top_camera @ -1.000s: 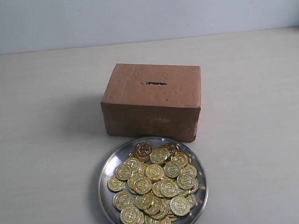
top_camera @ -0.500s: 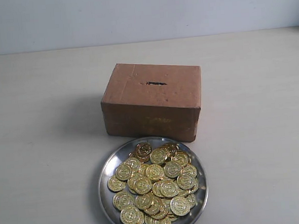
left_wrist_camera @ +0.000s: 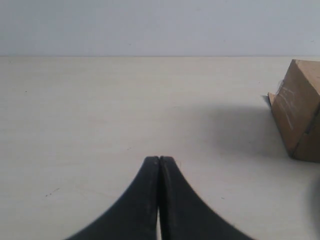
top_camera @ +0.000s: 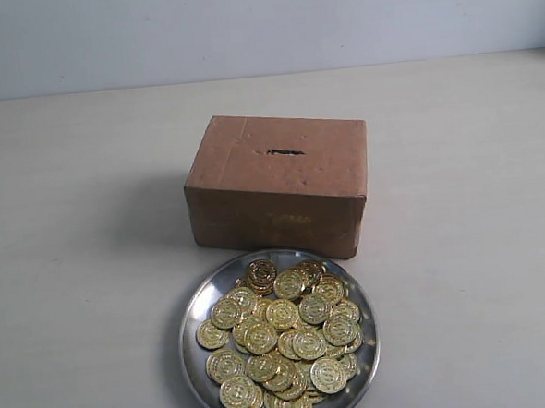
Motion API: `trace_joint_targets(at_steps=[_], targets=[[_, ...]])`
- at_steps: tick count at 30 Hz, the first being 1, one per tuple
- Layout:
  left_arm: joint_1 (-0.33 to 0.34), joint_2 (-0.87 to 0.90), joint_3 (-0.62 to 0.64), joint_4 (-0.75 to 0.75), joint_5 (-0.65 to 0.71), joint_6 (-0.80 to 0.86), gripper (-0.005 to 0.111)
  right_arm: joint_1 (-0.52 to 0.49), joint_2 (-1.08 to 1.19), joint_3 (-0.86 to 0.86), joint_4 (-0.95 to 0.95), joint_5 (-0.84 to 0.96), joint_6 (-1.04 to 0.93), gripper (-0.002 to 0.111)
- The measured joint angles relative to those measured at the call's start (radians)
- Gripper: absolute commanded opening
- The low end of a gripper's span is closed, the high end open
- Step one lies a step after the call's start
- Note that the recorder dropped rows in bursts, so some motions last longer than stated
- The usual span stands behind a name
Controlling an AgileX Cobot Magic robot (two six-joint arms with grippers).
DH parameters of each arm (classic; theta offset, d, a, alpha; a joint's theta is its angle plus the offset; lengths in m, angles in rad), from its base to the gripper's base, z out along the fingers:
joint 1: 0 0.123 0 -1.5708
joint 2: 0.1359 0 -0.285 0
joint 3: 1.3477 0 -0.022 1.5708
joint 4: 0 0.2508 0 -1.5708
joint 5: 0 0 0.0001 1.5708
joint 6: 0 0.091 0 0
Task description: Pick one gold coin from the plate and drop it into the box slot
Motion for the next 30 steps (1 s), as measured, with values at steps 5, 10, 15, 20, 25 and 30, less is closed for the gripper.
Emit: trace_joint_targets(at_steps=[5,10,15,20,25,30], targets=[[0.000,0.000,0.000,0.000,0.000,0.000,0.000,0.000,0.000,0.000,0.000,0.000,0.000,0.000],[0.000,0.000,0.000,0.000,0.000,0.000,0.000,0.000,0.000,0.000,0.000,0.000,0.000,0.000],[-0.016,0.000,0.000,0.000,0.000,0.000,0.000,0.000,0.000,0.000,0.000,0.000,0.000,0.000],[-0.049,0.000,0.000,0.000,0.000,0.000,0.000,0.000,0.000,0.000,0.000,0.000,0.000,0.000],[-0.052,0.000,0.000,0.000,0.000,0.000,0.000,0.000,0.000,0.000,0.000,0.000,0.000,0.000],[-0.052,0.000,0.000,0.000,0.002,0.000,0.000,0.000,0.000,0.000,0.000,0.000,0.002,0.000]])
